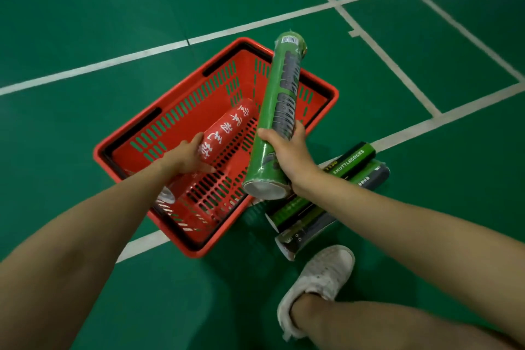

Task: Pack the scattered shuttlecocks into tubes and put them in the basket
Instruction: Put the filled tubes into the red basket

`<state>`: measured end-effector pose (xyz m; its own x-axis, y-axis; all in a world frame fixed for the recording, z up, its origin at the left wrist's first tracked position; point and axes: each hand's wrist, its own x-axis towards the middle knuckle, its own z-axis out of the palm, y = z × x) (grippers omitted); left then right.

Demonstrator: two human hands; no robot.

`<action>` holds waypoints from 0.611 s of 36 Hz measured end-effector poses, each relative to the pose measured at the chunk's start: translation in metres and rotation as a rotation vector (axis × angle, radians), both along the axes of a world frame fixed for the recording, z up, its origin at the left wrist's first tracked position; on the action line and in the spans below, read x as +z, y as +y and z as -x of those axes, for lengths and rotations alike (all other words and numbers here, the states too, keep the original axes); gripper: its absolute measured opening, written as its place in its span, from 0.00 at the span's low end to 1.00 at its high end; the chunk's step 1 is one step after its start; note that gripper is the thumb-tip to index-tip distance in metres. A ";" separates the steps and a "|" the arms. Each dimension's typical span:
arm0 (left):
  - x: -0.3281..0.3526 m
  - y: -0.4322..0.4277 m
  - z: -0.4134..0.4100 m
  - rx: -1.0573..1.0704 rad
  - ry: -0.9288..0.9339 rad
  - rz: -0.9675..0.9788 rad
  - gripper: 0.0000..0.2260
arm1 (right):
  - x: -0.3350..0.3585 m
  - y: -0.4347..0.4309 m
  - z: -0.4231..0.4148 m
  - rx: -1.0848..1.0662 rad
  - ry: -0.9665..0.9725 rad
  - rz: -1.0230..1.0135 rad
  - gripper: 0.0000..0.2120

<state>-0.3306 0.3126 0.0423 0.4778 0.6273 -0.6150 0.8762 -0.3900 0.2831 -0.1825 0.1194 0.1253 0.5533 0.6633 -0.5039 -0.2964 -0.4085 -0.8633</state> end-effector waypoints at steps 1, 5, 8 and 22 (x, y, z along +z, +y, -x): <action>-0.006 0.000 0.000 -0.027 0.027 -0.026 0.50 | -0.002 0.000 0.001 0.003 0.004 -0.001 0.41; -0.026 0.000 -0.007 -0.165 0.121 -0.192 0.49 | -0.009 0.000 -0.003 0.021 -0.009 -0.019 0.43; -0.041 0.004 -0.009 -0.244 0.184 -0.293 0.47 | -0.017 0.002 -0.007 0.002 -0.044 -0.033 0.41; 0.005 -0.022 -0.026 0.119 -0.343 -0.181 0.18 | -0.028 0.016 -0.002 0.044 -0.013 -0.029 0.42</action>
